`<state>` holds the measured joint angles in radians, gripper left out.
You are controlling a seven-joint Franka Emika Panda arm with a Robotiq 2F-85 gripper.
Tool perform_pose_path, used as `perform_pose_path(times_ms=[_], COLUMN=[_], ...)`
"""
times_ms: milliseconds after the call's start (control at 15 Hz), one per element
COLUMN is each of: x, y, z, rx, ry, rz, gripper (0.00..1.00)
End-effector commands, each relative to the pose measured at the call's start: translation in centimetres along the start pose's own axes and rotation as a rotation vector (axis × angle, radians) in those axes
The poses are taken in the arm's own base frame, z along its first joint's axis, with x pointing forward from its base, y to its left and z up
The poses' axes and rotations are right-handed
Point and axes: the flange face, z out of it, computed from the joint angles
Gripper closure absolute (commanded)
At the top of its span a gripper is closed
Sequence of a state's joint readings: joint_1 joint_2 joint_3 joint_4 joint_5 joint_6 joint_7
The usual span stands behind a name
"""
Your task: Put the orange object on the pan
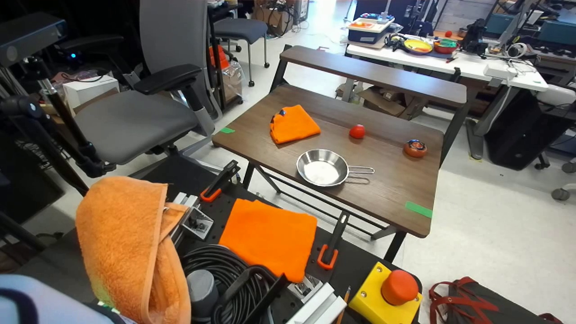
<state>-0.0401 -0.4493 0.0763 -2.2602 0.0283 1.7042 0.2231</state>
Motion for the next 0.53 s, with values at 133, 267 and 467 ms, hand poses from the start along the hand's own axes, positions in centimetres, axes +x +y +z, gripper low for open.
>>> perform_pose_path(times_ms=[133,267,467], x=[11.7,15.7,21.7], y=[4.7,6.1,5.9], z=[1.3,2.5,4.8], rx=[0.088,0.116,0.185], ry=[0.09,0.111,0.148], rz=[0.151,0.195,0.233], gripper=[0.0,0.0,0.0])
